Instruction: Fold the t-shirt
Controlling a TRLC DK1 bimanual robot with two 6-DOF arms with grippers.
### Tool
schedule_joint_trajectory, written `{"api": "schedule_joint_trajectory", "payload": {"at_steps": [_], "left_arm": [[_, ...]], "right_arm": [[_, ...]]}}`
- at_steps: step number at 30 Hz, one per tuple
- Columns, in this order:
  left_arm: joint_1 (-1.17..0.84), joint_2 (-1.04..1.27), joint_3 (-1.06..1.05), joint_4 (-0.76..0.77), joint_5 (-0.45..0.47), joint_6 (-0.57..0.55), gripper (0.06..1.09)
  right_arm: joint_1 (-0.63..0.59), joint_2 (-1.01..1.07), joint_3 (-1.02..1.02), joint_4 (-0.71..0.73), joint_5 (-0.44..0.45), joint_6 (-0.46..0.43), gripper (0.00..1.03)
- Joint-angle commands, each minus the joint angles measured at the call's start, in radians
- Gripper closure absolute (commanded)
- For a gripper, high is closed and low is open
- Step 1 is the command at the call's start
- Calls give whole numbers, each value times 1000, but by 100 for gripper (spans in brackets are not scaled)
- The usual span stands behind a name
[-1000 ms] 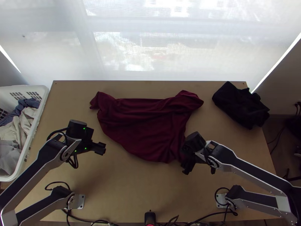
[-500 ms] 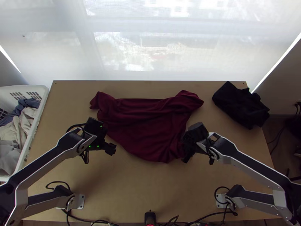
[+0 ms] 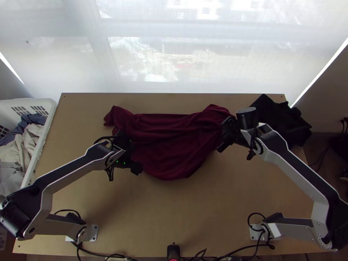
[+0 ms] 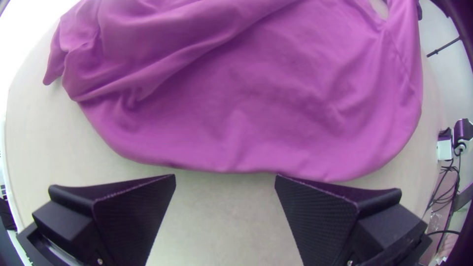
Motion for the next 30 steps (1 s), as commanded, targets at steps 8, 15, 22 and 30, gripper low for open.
{"api": "schedule_joint_trajectory", "payload": {"at_steps": [8, 15, 22, 30], "left_arm": [[31, 172, 93, 34, 0, -43, 10], [73, 235, 231, 79, 0, -55, 10], [83, 301, 447, 88, 0, -84, 10], [88, 422, 567, 131, -6, -97, 10]], "right_arm": [[-72, 130, 166, 1, -7, -5, 100], [-86, 146, 174, 1, -7, -8, 100], [-100, 148, 165, 1, -7, -3, 100], [-124, 139, 137, -1, -7, 3, 100]]}}
